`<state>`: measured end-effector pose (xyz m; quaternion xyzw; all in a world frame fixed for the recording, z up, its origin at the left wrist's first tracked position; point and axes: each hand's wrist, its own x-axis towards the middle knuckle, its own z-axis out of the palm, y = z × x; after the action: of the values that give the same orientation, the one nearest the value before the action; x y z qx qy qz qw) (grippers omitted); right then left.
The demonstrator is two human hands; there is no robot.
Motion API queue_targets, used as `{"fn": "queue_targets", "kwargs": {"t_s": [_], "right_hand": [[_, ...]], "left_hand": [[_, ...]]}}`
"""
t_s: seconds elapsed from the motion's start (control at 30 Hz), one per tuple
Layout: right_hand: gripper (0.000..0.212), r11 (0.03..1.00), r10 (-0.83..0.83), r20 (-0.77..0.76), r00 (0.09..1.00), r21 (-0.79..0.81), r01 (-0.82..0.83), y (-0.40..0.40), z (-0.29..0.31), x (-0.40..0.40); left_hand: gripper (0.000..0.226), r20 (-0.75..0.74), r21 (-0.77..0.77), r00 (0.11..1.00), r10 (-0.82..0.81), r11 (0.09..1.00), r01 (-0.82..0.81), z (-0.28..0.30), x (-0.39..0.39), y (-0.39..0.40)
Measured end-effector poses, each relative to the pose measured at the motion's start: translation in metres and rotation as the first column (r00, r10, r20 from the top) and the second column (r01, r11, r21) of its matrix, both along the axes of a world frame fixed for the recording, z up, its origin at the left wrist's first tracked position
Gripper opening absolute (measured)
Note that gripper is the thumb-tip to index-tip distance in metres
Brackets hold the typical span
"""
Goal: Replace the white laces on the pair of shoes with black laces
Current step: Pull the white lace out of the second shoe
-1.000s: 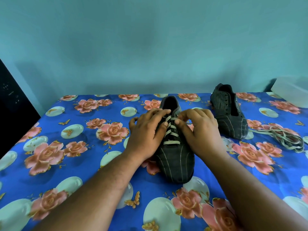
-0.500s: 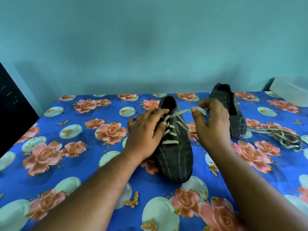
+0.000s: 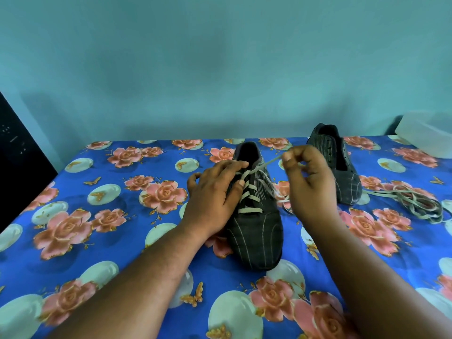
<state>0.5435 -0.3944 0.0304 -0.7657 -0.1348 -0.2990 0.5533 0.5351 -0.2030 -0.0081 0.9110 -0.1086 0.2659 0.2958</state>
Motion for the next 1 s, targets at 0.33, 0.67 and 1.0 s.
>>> {"fn": "queue_targets", "kwargs": {"t_s": [0.33, 0.67, 1.0], "right_hand": [[0.04, 0.886, -0.131, -0.055, 0.99, -0.454, 0.092, 0.0, -0.012, 0.0], [0.016, 0.886, 0.139, -0.117, 0.983, -0.429, -0.176, 0.001, -0.013, 0.004], [0.023, 0.826, 0.542, -0.309, 0.781, 0.366, -0.429, -0.018, 0.0, 0.008]], "left_hand": [[0.039, 0.007, 0.001, 1.0, 0.006, 1.0, -0.006, 0.001, 0.0, 0.0], [0.039, 0.008, -0.002, 1.0, -0.009, 1.0, 0.009, 0.0, 0.0, -0.001], [0.038, 0.007, -0.028, 1.0, -0.03, 0.999, 0.03, 0.0, 0.001, -0.002]]}}
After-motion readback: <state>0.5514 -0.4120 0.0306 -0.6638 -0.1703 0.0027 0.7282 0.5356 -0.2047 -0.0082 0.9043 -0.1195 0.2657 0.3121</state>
